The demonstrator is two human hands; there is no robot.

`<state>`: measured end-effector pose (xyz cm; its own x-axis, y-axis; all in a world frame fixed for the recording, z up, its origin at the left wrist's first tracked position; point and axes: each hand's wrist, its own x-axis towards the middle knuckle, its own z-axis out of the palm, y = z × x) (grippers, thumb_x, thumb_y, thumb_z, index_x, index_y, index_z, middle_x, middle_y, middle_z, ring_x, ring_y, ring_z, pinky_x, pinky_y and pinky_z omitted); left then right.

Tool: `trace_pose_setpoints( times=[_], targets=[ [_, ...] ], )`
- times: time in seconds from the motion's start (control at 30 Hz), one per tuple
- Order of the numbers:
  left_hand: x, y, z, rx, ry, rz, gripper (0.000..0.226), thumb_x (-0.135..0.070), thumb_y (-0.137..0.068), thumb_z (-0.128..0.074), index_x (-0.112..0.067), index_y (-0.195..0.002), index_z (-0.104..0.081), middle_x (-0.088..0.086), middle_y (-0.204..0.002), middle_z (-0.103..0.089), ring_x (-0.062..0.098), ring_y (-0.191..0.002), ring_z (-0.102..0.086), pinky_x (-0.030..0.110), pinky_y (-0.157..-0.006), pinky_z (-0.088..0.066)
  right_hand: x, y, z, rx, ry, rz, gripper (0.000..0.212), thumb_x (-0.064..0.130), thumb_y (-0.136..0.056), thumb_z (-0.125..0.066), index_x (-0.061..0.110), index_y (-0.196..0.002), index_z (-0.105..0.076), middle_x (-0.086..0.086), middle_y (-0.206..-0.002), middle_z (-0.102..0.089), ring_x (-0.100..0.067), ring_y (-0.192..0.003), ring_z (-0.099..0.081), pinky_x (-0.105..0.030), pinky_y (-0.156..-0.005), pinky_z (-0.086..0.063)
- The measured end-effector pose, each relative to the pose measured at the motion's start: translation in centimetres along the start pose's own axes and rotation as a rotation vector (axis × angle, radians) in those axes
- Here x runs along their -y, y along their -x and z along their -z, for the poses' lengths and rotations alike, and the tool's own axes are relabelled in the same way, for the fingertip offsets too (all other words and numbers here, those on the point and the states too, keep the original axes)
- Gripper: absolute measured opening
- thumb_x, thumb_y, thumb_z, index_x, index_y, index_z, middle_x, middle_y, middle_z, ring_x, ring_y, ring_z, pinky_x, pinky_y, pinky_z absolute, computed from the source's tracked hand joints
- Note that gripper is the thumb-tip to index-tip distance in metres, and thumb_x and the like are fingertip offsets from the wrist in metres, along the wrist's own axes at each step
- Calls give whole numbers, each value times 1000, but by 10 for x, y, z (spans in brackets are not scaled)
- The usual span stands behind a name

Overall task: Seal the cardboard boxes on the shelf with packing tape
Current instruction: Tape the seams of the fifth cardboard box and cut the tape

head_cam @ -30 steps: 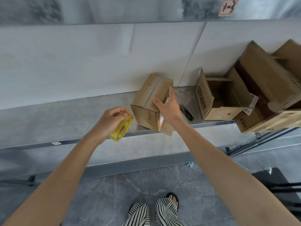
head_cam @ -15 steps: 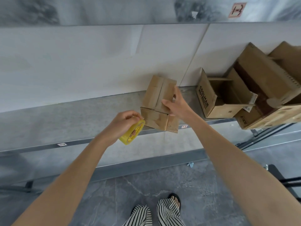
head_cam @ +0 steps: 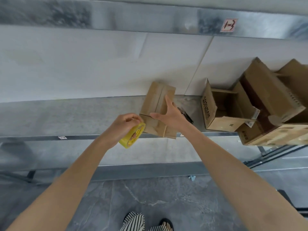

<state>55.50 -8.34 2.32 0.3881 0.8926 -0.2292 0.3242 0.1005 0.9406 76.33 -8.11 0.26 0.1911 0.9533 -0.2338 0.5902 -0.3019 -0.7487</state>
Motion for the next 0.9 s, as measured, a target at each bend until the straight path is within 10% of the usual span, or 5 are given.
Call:
trace_pose_setpoints(
  times=[0.33, 0.6, 0.7, 0.9],
  targets=[
    [-4, 24, -41, -198, 37, 85, 21, -8, -91, -54, -20, -80, -68, 1, -72, -62, 9, -49, -55, 12, -49, -43, 1, -13, 23, 280, 92, 153, 107, 59, -71, -72, 32, -152, -7, -6, -154, -27, -20, -130, -38, -43, -110, -33],
    [-12, 37, -62, -213, 64, 153, 21, -12, -91, -52, -22, -82, -68, 0, -75, -62, 15, -50, -54, 19, -53, -44, 5, 21, 25, -20, 166, 418, 54, 37, -92, -57, 18, -141, -42, -8, -156, -19, -26, -139, -27, -37, -110, -29],
    [-15, 41, -65, -179, 88, 145, 19, -13, -90, -52, -21, -83, -68, 2, -78, -61, 16, -50, -54, 21, -54, -44, 9, 47, 26, -167, 124, 612, 29, 16, -90, -58, 9, -117, -62, -10, -128, -54, -29, -119, -48, -34, -98, -39],
    [-13, 45, -62, -147, 42, 122, 19, -12, -87, -55, -25, -85, -69, 0, -80, -64, 13, -61, -57, 25, -64, -45, 10, 78, 9, 159, 107, 463, 9, 22, -88, -61, 17, -88, -67, 4, -84, -65, -12, -81, -58, -19, -65, -42]
  ],
)
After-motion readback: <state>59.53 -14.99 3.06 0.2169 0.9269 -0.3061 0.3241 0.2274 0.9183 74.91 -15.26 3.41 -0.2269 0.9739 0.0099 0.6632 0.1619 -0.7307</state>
